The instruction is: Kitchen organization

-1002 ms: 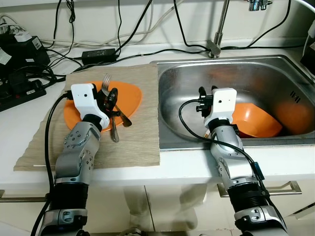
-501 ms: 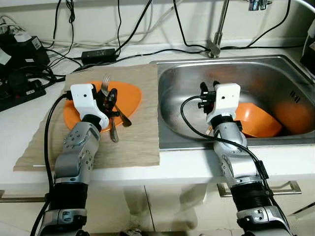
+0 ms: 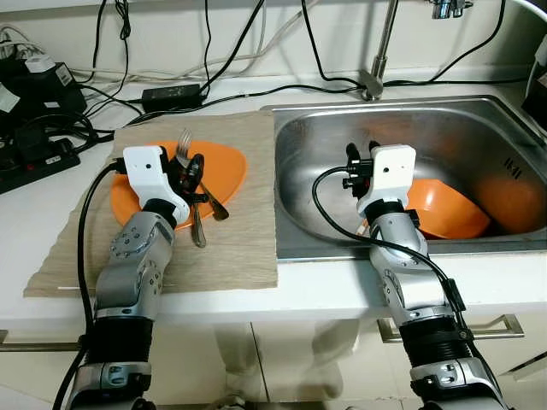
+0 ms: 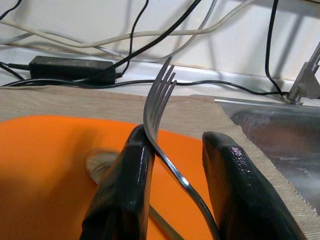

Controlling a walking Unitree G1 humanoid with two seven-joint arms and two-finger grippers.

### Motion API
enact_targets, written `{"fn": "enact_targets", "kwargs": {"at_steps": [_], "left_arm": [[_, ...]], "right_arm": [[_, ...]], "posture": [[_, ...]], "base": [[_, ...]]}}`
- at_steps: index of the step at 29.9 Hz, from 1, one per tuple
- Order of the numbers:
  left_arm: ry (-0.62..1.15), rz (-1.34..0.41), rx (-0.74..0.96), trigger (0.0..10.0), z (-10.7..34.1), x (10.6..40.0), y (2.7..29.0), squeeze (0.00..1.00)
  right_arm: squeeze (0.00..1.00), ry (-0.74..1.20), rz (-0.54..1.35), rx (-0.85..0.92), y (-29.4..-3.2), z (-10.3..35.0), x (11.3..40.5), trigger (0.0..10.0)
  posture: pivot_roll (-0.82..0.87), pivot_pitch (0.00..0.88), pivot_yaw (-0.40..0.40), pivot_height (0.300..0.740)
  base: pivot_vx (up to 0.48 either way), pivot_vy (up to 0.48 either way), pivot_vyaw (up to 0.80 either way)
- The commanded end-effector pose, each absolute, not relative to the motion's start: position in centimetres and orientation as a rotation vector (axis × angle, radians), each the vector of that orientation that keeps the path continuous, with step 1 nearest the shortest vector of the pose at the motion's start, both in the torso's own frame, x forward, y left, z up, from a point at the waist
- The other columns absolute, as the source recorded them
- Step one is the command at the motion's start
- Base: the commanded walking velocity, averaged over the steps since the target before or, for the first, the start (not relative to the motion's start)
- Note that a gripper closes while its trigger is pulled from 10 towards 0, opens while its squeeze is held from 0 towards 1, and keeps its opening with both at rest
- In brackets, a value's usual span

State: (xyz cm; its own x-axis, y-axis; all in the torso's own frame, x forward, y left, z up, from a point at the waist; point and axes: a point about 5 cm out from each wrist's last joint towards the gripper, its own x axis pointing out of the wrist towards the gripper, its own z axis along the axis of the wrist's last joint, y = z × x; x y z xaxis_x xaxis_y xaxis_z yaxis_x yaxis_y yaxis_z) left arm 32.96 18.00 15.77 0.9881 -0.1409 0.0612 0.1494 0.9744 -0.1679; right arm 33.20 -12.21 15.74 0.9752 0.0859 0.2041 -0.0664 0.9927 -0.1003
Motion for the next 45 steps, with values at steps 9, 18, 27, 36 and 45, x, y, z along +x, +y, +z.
{"fn": "enact_targets", "kwargs": {"at_steps": [9,18,27,36,45], "left_arm": [[-0.057,-0.148,-0.161,0.0,16.2,33.3,18.1,0.00],[-0.056,-0.153,-0.162,0.0,16.2,33.4,18.0,0.00],[-0.054,-0.151,-0.161,0.0,16.1,33.4,17.9,0.00],[-0.082,-0.159,-0.170,0.0,17.2,33.6,17.8,0.00],[-0.149,-0.218,-0.143,0.0,21.0,34.9,17.3,0.00]], "right_arm": [[0.00,-0.198,0.081,-0.102,-12.0,15.6,33.1,10.0],[0.00,-0.197,0.081,-0.104,-12.0,15.5,33.1,10.0],[0.00,-0.200,0.080,-0.108,-12.1,15.6,33.1,10.0],[0.00,-0.204,0.093,-0.069,-11.8,16.2,33.2,10.0],[0.00,-0.195,0.120,0.027,-11.4,16.7,33.5,10.0]], "posture": [[-0.07,0.000,0.098,0.740],[-0.08,0.000,0.099,0.740],[-0.08,0.000,0.096,0.740],[-0.08,0.000,0.095,0.740],[-0.07,0.000,0.093,0.740]], "base": [[0.000,0.000,0.00],[0.000,0.000,0.00],[0.000,0.000,0.00],[0.000,0.000,0.00],[0.000,0.000,0.00]]}}
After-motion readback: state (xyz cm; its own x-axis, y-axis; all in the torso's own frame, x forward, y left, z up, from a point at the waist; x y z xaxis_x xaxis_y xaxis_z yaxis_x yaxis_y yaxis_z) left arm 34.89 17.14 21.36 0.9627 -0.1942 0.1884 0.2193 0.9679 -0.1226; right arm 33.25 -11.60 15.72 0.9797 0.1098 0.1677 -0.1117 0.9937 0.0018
